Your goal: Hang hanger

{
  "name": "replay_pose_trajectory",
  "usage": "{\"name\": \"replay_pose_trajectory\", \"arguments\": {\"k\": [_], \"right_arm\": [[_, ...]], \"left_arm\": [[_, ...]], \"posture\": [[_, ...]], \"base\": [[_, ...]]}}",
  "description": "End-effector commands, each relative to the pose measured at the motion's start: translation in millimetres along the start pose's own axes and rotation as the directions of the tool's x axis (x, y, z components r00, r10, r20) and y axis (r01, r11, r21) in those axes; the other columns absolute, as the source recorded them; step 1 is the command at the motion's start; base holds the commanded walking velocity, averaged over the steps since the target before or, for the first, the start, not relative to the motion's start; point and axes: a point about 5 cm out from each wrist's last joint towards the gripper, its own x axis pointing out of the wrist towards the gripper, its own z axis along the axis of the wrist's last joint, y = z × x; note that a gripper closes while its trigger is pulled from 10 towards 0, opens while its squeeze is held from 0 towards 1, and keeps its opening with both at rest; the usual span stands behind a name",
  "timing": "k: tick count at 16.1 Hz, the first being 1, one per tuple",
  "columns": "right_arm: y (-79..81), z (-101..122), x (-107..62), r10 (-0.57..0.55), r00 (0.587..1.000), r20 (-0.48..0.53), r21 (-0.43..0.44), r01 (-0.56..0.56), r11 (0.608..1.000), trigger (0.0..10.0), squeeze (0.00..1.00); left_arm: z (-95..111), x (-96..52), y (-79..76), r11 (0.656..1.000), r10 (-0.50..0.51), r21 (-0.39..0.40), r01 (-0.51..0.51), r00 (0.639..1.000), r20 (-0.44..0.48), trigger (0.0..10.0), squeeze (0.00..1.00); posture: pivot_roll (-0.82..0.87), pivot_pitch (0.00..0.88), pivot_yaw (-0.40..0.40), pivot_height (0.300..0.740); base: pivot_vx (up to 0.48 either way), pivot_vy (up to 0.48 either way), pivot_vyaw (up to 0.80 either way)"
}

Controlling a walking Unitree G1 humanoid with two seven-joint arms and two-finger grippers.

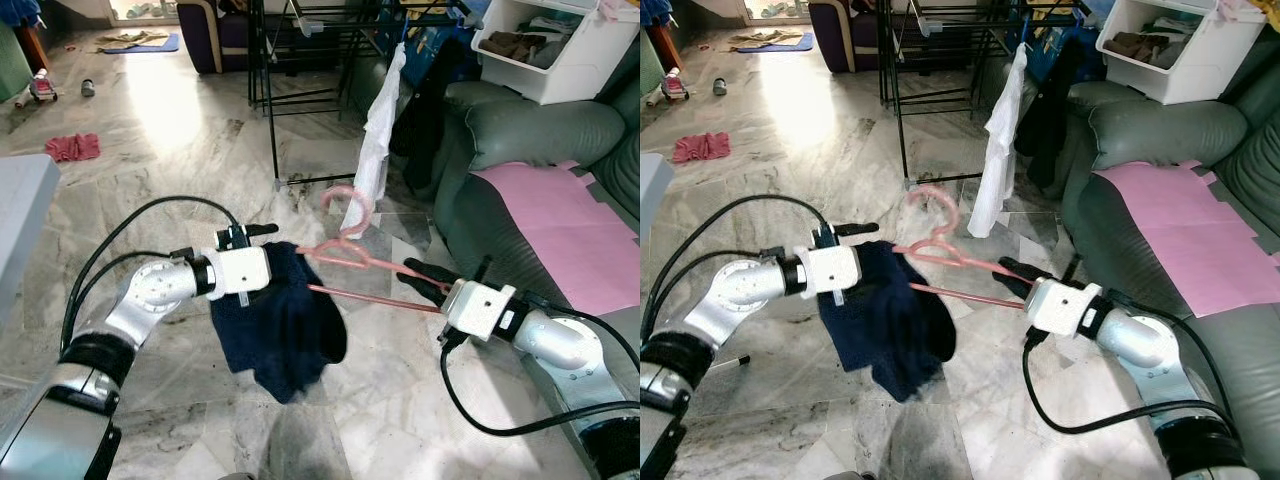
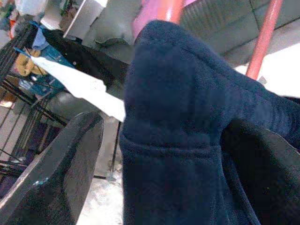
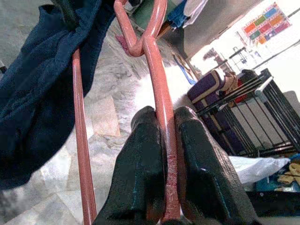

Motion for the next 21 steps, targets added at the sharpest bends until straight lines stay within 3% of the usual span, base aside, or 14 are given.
{"name": "replay_pose_trajectory", "arguments": {"k": [1,3,4,7,10,12,14,17,21], "right_arm": [[-7.5,4,1.1,-0.026,0.999,0.031,-0.04,0.027,0.999,10.0,0.0],[-8.3,6,3.8,-0.038,0.998,0.046,-0.077,0.041,0.996,10.0,0.0],[-10.3,6,3.7,-0.046,0.998,0.049,-0.118,0.052,0.992,10.0,0.0],[-9.4,4,3.2,-0.057,0.997,0.044,-0.127,0.062,0.99,10.0,0.0],[-6.6,3,2.4,-0.054,0.998,0.04,-0.144,0.059,0.988,10.0,0.0],[-6.3,2,1.9,-0.054,0.998,0.038,-0.147,0.059,0.987,10.0,0.0],[-2.7,-1,2.1,-0.051,0.998,0.033,-0.157,0.056,0.986,10.0,0.0],[-1.1,0,4.1,-0.045,0.998,0.038,-0.155,0.051,0.987,10.0,0.0],[5.2,0,6.7,-0.029,0.998,0.048,-0.147,0.035,0.988,10.0,0.0]], "left_arm": [[0,2.2,3.7,1.0,-0.017,-0.018,0.017,1.0,-0.01,10.0,0.0],[-1,6.1,8.6,0.996,-0.061,-0.059,0.06,0.998,-0.027,10.0,0.0],[0,7.7,9.7,0.989,-0.106,-0.108,0.103,0.994,-0.018,0.0,0.0],[-2,7.0,11.4,0.973,-0.168,-0.165,0.163,0.986,-0.013,0.0,0.0],[-4,3.0,15.1,0.964,-0.213,-0.171,0.204,0.976,-0.035,0.0,0.0],[-4,-0.1,25.4,0.958,-0.22,-0.197,0.208,0.974,-0.045,0.0,0.0],[-3,-1.5,32.1,0.946,-0.233,-0.242,0.218,0.972,-0.037,0.7,0.0],[-6,-5.6,32.8,0.944,-0.263,-0.227,0.24,0.962,-0.073,0.0,0.0],[-9,-2.0,22.5,0.927,-0.307,-0.247,0.281,0.949,-0.076,0.0,0.0]], "posture": [[0.06,0.061,-0.07,0.74],[0.05,0.059,-0.066,0.74],[0.05,0.058,-0.063,0.74],[0.05,0.058,-0.061,0.74],[0.04,0.059,-0.062,0.74],[0.04,0.059,-0.063,0.74],[0.04,0.06,-0.065,0.74],[0.04,0.061,-0.064,0.74],[0.04,0.065,-0.065,0.74]], "base": [[0.0,0.0,0.0],[0.0,0.0,0.0],[0.0,0.0,0.0],[0.0,0.0,0.0],[0.0,0.0,0.0],[0.0,0.0,0.0],[0.0,0.0,0.0],[0.0,0.0,0.0],[0.0,0.0,0.0]]}}
